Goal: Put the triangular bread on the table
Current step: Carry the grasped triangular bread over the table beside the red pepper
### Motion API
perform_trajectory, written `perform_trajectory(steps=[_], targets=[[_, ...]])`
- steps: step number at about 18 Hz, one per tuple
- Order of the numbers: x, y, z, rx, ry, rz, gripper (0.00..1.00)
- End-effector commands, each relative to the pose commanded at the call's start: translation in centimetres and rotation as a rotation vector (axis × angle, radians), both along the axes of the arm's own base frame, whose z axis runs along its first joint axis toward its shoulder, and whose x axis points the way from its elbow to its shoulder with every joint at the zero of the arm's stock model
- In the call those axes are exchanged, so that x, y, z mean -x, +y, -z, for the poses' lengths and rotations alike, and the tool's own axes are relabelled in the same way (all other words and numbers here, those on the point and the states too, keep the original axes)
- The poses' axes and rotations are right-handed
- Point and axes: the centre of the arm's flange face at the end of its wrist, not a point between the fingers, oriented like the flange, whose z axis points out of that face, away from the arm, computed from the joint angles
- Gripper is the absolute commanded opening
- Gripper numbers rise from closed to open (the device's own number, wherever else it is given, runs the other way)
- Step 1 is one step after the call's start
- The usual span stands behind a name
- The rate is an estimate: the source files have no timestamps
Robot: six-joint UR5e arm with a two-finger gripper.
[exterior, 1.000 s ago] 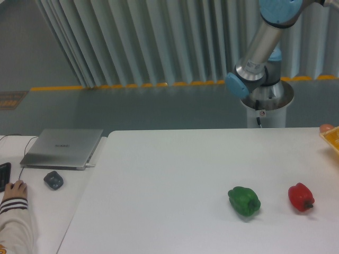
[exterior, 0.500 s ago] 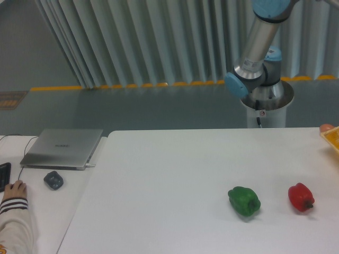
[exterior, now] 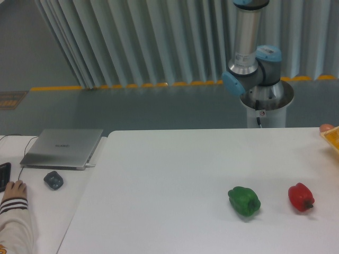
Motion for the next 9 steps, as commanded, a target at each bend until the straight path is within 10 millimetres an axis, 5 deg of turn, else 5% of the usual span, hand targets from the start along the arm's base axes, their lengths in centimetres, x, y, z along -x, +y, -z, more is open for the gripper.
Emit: perform_trajectory(steps=[5,9], targets=[[-6.5,7.1,2.8,-0.002,-0.008,-0.020,0.07],[-9.6,9.7,3.8,0.038,0.009,-0.001,0.11]])
